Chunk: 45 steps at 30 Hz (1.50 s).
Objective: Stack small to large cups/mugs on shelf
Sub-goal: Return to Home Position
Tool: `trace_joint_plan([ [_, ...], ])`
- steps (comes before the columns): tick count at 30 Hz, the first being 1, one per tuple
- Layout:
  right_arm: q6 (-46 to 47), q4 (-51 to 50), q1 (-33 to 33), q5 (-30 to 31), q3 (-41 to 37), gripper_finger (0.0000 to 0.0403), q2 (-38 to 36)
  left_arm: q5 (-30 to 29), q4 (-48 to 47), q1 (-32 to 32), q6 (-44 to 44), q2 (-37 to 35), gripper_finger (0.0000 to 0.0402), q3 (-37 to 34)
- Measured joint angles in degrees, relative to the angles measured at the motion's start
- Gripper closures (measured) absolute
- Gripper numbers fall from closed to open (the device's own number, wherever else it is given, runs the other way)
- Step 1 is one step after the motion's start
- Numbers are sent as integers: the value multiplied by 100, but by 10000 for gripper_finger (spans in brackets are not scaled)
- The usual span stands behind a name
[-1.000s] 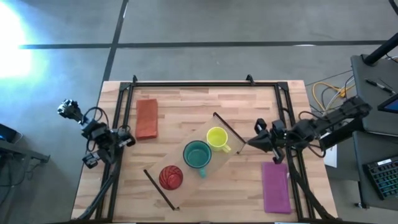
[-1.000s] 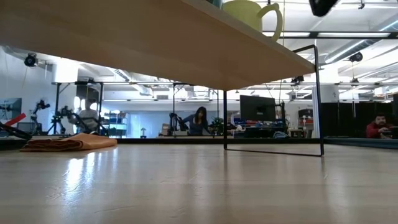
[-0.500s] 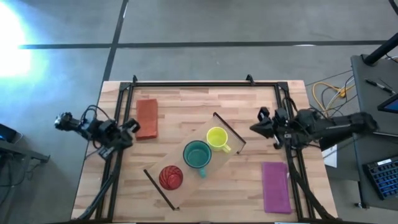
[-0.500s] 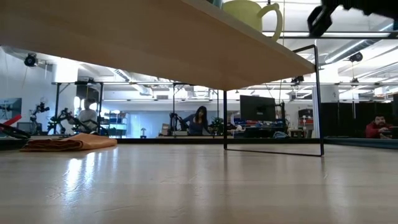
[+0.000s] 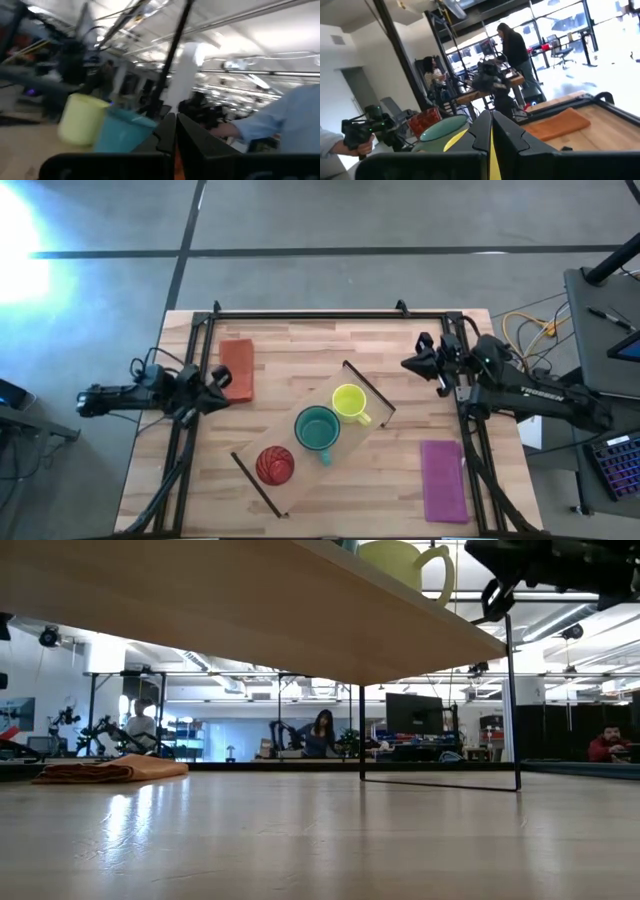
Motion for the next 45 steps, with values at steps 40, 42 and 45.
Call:
trace_joint_plan([
  [40, 458, -424, -474, 644, -1877, 394, -2691, -635, -806, 17, -603, 2, 402, -358],
  [42, 453, -641, -474, 642, -1878, 394, -3072, -633, -808, 17, -603, 4, 402, -358],
  [45, 496, -607, -482, 448, -1873, 394, -3069, -638, -808, 17, -601, 1, 402, -358],
])
